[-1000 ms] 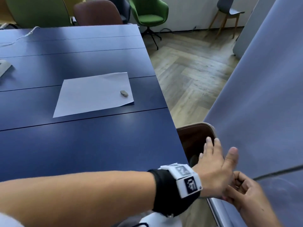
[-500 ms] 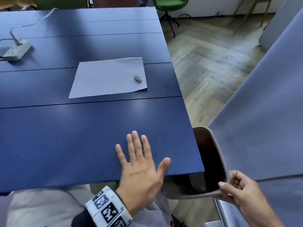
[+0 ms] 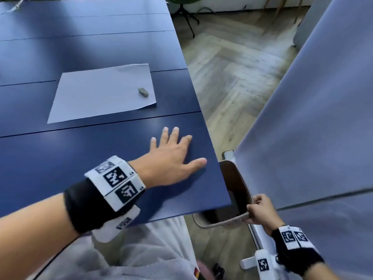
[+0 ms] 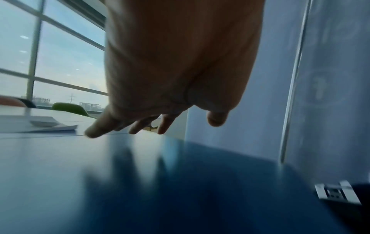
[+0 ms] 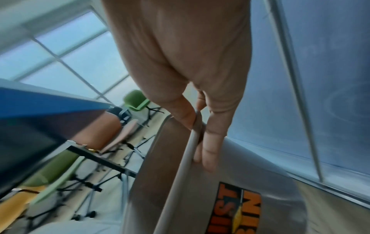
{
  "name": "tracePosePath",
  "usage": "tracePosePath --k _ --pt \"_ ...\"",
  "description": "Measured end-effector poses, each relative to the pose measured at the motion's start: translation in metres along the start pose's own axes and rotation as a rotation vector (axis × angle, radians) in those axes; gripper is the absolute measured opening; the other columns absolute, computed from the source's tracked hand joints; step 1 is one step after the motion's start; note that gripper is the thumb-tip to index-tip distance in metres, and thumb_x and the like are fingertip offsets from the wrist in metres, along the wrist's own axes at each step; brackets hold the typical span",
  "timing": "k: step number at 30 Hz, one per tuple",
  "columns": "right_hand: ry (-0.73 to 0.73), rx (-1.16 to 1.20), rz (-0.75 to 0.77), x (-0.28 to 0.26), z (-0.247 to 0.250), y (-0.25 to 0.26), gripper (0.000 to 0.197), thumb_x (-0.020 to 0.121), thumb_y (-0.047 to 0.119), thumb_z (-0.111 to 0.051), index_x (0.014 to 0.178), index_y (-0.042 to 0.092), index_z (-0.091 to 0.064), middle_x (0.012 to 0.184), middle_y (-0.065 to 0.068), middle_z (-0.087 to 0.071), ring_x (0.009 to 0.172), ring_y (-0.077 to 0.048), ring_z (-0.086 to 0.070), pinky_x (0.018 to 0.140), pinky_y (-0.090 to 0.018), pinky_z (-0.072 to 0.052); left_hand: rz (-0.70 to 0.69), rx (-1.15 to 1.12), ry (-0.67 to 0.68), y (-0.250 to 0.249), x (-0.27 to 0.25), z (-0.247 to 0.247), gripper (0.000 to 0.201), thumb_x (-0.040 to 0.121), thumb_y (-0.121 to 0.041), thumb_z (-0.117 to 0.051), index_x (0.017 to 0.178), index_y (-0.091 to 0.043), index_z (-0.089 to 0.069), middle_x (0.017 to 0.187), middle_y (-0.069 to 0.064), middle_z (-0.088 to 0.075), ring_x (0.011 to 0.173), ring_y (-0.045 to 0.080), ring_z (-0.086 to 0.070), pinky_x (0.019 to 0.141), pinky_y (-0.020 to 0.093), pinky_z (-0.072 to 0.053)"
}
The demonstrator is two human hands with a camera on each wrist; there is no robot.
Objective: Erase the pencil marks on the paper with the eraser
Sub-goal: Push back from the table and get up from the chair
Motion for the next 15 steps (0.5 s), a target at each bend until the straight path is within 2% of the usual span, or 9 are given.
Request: tracePosePath --k 2,4,5,7,8,10,12,13,15 --pt "-0.038 -0.004 -0.053 0.032 -0.001 -0.028 0.029 0.078 -0.015 -0.046 0.076 0.013 -0.04 0.083 -0.015 -0.045 0.059 -0.025 -0.053 0.058 -0.06 -0.056 0.054 0.148 0.074 0.024 0.007 -0.006 0.102 0.081 -0.079 -0.04 0.155 -0.031 0.009 0.162 0.004 0.022 0.148 0.027 0.022 0.117 0.062 -0.002" --pt "-0.09 -0.039 -0.113 0.056 0.0 -0.058 0.03 0.077 -0.017 -0.041 0.074 0.013 -0.039 0.081 -0.014 -0.043 0.06 -0.025 -0.049 0.051 -0.063 -0.053 0.04 0.228 0.124 0.027 0.012 -0.013 0.111 0.073 -0.085 -0.043 0.151 -0.037 0.02 0.159 0.0 0.029 0.147 0.028 0.023 0.115 0.065 -0.009" --pt "-0.124 -0.052 -0.137 0.059 0.001 -0.064 0.029 0.077 -0.017 -0.041 0.075 0.013 -0.04 0.085 -0.015 -0.044 0.064 -0.026 -0.048 0.043 -0.06 -0.052 0.036 0.25 0.131 0.027 0.01 -0.012 0.114 0.069 -0.087 -0.041 0.149 -0.039 0.024 0.158 0.0 0.031 0.147 0.029 0.023 0.114 0.066 -0.011" --pt "-0.164 -0.087 -0.18 0.073 0.004 -0.086 0.025 0.079 -0.015 -0.041 0.082 0.01 -0.045 0.099 -0.018 -0.049 0.072 -0.031 -0.053 0.028 -0.043 -0.048 0.042 0.287 0.16 0.03 0.014 -0.014 0.117 0.058 -0.093 -0.029 0.144 -0.042 0.032 0.156 0.0 0.035 0.147 0.031 0.024 0.113 0.066 -0.014" --pt "-0.173 -0.096 -0.189 0.08 0.003 -0.098 0.024 0.08 -0.014 -0.041 0.087 0.008 -0.048 0.104 -0.019 -0.051 0.071 -0.032 -0.056 0.025 -0.037 -0.045 0.049 0.308 0.175 0.031 0.015 -0.015 0.118 0.051 -0.096 -0.02 0.139 -0.044 0.038 0.155 -0.001 0.037 0.146 0.031 0.025 0.113 0.065 -0.015" --pt "-0.166 -0.11 -0.224 0.098 -0.005 -0.127 0.024 0.081 -0.012 -0.043 0.095 0.005 -0.051 0.112 -0.021 -0.055 0.062 -0.031 -0.06 0.025 -0.033 -0.046 0.07 0.335 0.185 0.034 0.017 -0.016 0.117 0.036 -0.104 -0.002 0.128 -0.051 0.047 0.153 -0.004 0.04 0.146 0.03 0.026 0.112 0.064 -0.016" --pt "-0.134 -0.153 -0.276 0.113 -0.017 -0.156 0.022 0.081 -0.01 -0.044 0.096 0.004 -0.053 0.111 -0.022 -0.06 0.053 -0.028 -0.06 0.027 -0.033 -0.048 0.113 0.31 0.195 0.039 0.018 -0.017 0.117 0.024 -0.105 0.006 0.12 -0.057 0.05 0.151 -0.008 0.042 0.146 0.028 0.026 0.112 0.064 -0.016" --pt "-0.126 -0.158 -0.291 0.118 -0.022 -0.167 0.019 0.082 -0.01 -0.044 0.092 0.005 -0.052 0.103 -0.021 -0.059 0.047 -0.027 -0.059 0.027 -0.034 -0.047 0.133 0.304 0.202 0.041 0.018 -0.017 0.117 0.021 -0.105 0.007 0.118 -0.058 0.051 0.15 -0.01 0.044 0.146 0.026 0.027 0.112 0.063 -0.016" --pt "-0.099 -0.139 -0.333 0.123 -0.034 -0.185 0.022 0.084 -0.011 -0.043 0.08 0.01 -0.047 0.089 -0.012 -0.05 0.033 -0.025 -0.057 0.031 -0.045 -0.048 0.16 0.31 0.197 0.043 0.018 -0.018 0.116 0.018 -0.105 0.008 0.116 -0.06 0.051 0.143 -0.014 0.051 0.145 0.024 0.028 0.113 0.062 -0.015"
Point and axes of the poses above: each hand's wrist, its own x-axis towards the middle knuckle, its own z-axis out of the back of the hand, y = z × x, the point moved 10 cm from there along x, towards the middle knuckle
